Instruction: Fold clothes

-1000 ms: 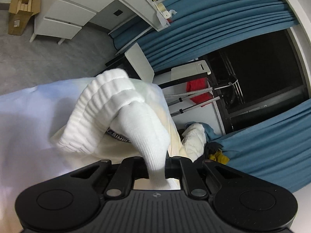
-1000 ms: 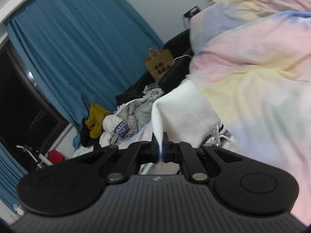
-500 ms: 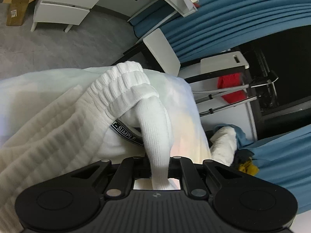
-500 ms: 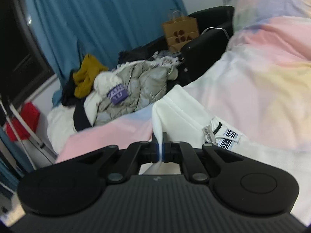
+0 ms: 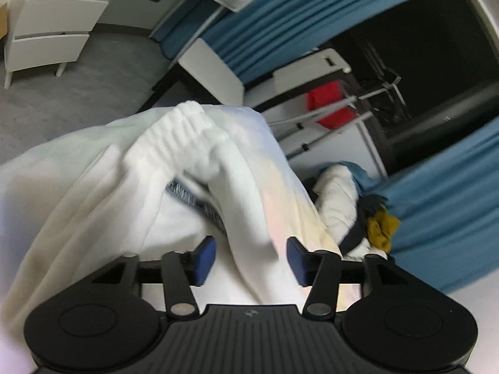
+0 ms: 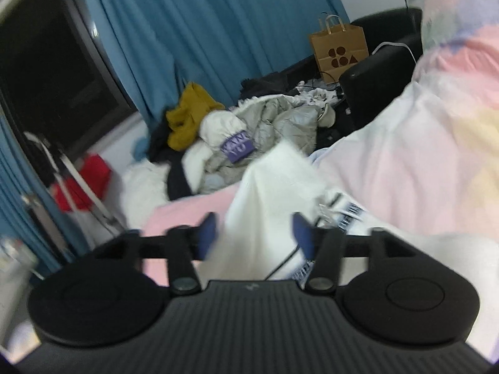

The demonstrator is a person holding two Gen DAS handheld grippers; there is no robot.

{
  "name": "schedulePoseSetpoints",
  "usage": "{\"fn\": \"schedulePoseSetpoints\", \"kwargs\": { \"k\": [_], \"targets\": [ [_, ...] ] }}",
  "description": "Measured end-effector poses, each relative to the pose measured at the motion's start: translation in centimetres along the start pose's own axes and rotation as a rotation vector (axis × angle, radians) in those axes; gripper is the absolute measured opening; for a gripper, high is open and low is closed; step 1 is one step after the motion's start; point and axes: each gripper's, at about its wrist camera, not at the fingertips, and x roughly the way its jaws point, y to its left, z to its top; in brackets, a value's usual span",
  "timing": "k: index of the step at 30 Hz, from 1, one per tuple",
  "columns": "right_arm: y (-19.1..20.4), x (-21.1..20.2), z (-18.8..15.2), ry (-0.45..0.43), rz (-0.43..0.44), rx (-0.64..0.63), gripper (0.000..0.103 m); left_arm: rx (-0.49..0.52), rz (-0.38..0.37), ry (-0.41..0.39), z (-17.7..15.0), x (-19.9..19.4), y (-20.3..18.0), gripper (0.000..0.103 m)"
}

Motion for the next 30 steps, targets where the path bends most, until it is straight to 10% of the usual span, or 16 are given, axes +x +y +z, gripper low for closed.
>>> {"fn": "schedulePoseSetpoints", "kwargs": {
  "k": [7, 15, 21, 26, 28, 30],
  "targets": [
    [-6.5, -9.9, -3.3, -0.055, 0.016, 0.359, 0.067, -0.101, -0.029, 0.012, -8.3, -6.0, 2.7, 0.068],
    [-13.4, -12.1, -11.0, 0.080, -0.061, 0.761, 0.066, -0.178, 0.042, 0.073, -11.3, -5.4, 5.1, 0.071],
    [-12.9, -9.4, -11.1, 0.060, 0.052, 0.681, 0.066, -0.242, -0.009, 0.012, -10.8, -2.3, 6.6, 0.069],
    [-11.3, -6.5, -11.0, 0.067, 0.080, 0.541, 0.066, -0.216, -0.038, -0.028, -10.1, -0.6, 6.8, 0.041],
    [-10.3, -6.1, -11.0, 0.045, 0.045, 0.459, 0.055, -0.206, -0.046, -0.043, -9.9, -0.2, 7.0, 0.028],
    [-9.6, -6.6, -11.1, 0.015, 0.010, 0.420, 0.020, -0.196, -0.054, -0.057, -9.6, 0.3, 7.1, 0.017]
  ]
}}
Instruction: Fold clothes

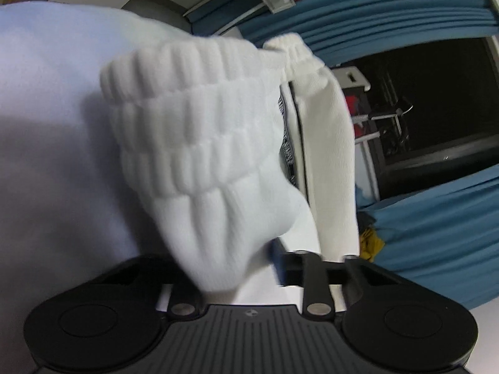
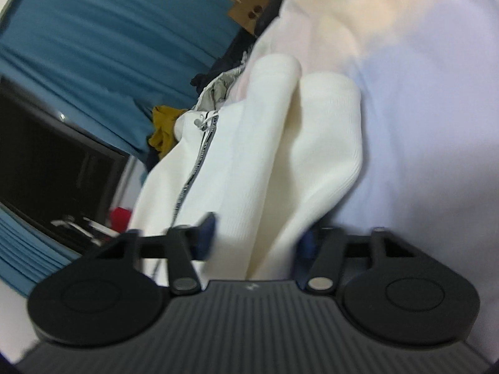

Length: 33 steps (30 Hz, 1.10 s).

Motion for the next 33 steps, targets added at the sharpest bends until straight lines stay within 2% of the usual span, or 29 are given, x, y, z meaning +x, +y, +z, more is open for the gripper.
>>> {"fn": "schedulePoseSetpoints", "kwargs": {
  "k": [2, 6, 9, 13, 16, 19, 23, 25, 27, 29, 33],
  "targets": [
    [0.5, -1.0, -0.3, -0.036, -0.013, -0.008, 0.014, 0.031, -0.011, -0.022, 0.2, -0.6, -1.0, 0.014],
    [1.6, -4.9, 0.6, -0.084, 0.026, 0.029, 0.012, 0.078, -0.032, -0.036, 0.7, -2.9, -3.3, 0.012],
    [2.0, -8.1, 0.9, -0.080, 0.035, 0.055, 0.011, 0.119, -0.029, -0.039, 1.1, -5.7, -4.6, 0.011],
    [1.3, -11.8, 0.6, -0.034, -0.006, 0.100, 0.011, 0.103, -0.010, -0.032, 2.7, -10.6, -5.4, 0.011],
    [0.8, -14.3, 0.1, 0.023, -0.047, 0.150, 0.011, 0.102, 0.038, -0.005, 3.5, -15.0, -4.6, 0.011],
    [0.4, -16.8, -0.9, 0.079, -0.092, 0.179, 0.011, 0.096, 0.086, 0.036, 3.9, -18.8, -2.1, 0.012],
    [-0.4, -18.4, -1.7, 0.108, -0.143, 0.159, 0.011, 0.083, 0.142, 0.114, 3.0, -20.6, 1.5, 0.014],
    [-1.4, -18.7, -1.9, 0.120, -0.148, 0.188, 0.011, 0.077, 0.147, 0.111, 1.8, -21.6, 3.0, 0.016],
    [-1.3, -18.6, -2.1, 0.118, -0.153, 0.178, 0.011, 0.066, 0.130, 0.084, 0.5, -22.7, 4.0, 0.025],
    [-1.1, -18.5, -2.2, 0.115, -0.158, 0.164, 0.011, 0.085, 0.158, 0.068, -0.7, -23.9, 4.3, 0.046],
    [-0.2, -18.6, -2.2, 0.100, -0.141, 0.137, 0.011, 0.246, 0.241, 0.065, -3.9, -26.4, 2.2, 0.058]
  ]
}}
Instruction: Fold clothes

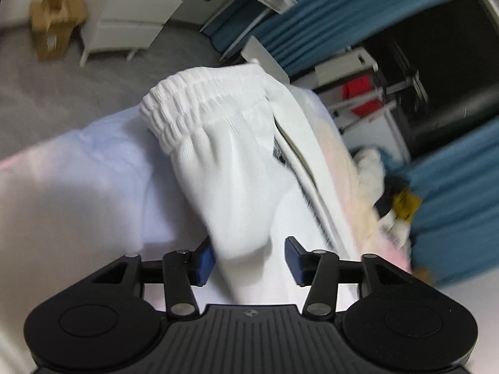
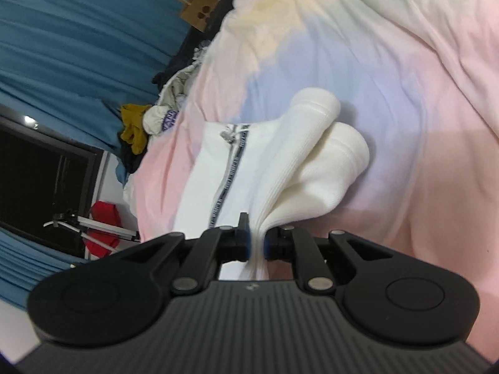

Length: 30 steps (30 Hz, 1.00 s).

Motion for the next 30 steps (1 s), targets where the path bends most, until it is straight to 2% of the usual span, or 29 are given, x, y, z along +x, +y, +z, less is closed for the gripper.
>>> {"fn": "schedulePoseSetpoints", "kwargs": {
  "k": [3, 6, 9, 12, 15, 17, 20, 25, 30],
  "targets": [
    [-0.2, 0.1, 0.0, 0.003, 0.001, 0.019, 0.011, 0.141, 0.046, -0.064, -2.3, -3.1, -2.6, 0.059],
    [-0.5, 0.2, 0.2, 0.010, -0.001, 0.040, 0.011, 0.255, 0.048, -0.128, -4.0, -4.9, -5.5, 0.061],
    [-0.3, 0.2, 0.1, 0.008, -0.006, 0.024, 0.011, 0.379, 0.072, -0.168, -5.8, -4.2, -9.6, 0.062],
    [-0.2, 0.1, 0.2, 0.004, 0.004, 0.020, 0.011, 0.474, 0.041, -0.141, -7.1, -0.6, -14.8, 0.063],
    [-0.4, 0.0, 0.3, 0.005, 0.014, 0.028, 0.011, 0.537, 0.027, -0.073, -9.1, 3.0, -18.5, 0.071],
    [-0.6, 0.0, 0.3, 0.008, 0.018, 0.037, 0.011, 0.602, 0.006, -0.036, -10.9, 5.3, -20.3, 0.071],
    [-0.6, 0.0, 0.3, 0.008, 0.014, 0.035, 0.011, 0.696, 0.016, 0.001, -13.0, 8.9, -22.8, 0.071],
    [-0.4, 0.0, 0.1, -0.003, 0.005, 0.016, 0.011, 0.830, 0.063, 0.012, -15.3, 13.7, -24.2, 0.071],
    [0.5, -0.2, -0.4, -0.033, -0.007, -0.051, 0.011, 0.854, 0.053, 0.052, -15.8, 16.9, -22.1, 0.072]
  ]
}}
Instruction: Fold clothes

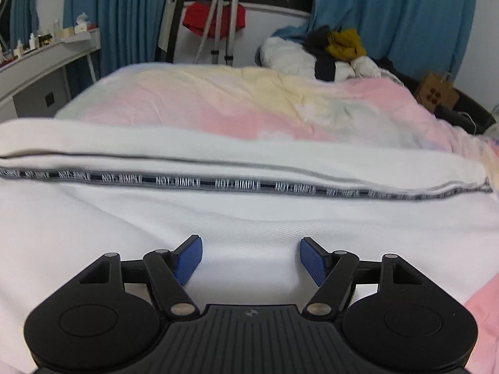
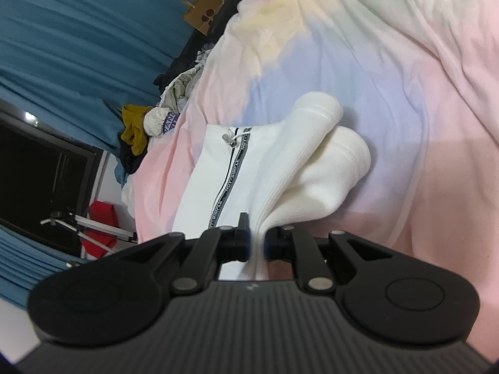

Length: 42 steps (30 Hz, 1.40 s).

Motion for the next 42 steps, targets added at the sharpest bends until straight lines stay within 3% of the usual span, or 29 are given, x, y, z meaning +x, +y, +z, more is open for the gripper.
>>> {"fn": "schedulePoseSetpoints", "kwargs": {
  "k": [8, 12, 17, 22, 27, 31, 34, 38, 42],
  "targets": [
    [2.4, -1.0, -0.8, -0.073, 0.007, -0.146, 0.011, -0.019, -0.043, 0.009, 0.7, 0.8, 1.3, 0.073],
    [5.4, -2.7, -1.9, -0.151, 0.063, -0.279, 0.011, -0.080, -0.104, -0.007, 1.1, -0.7, 2.4, 0.073],
    [12.9, -5.7, -6.2, -0.292, 0.178, -0.656, 0.011, -0.150, -0.167, -0.116, 2.5, -4.0, 4.2, 0.073],
    [19.3, -7.8, -16.1, -0.323, 0.370, -1.112, 0.011, -0.257, -0.190, -0.260, 4.1, -8.1, 7.6, 0.073],
    [19.0, -6.9, -29.3, -0.155, 0.473, -1.596, 0.011, -0.427, -0.203, -0.341, 4.4, -10.8, 12.1, 0.074],
    [14.4, -4.3, -37.3, 0.098, 0.469, -1.887, 0.012, -0.482, -0.180, -0.304, 4.2, -10.5, 13.6, 0.075],
    [12.7, -3.7, -38.7, 0.130, 0.463, -1.968, 0.012, -0.496, -0.155, -0.278, 4.0, -9.9, 13.8, 0.075],
    [13.2, -4.4, -38.1, 0.140, 0.502, -1.955, 0.012, -0.470, -0.113, -0.265, 3.5, -9.8, 13.9, 0.075],
    [13.7, -5.1, -37.4, 0.149, 0.541, -1.937, 0.012, -0.539, -0.062, -0.230, 1.8, -11.7, 15.8, 0.075]
  ]
}}
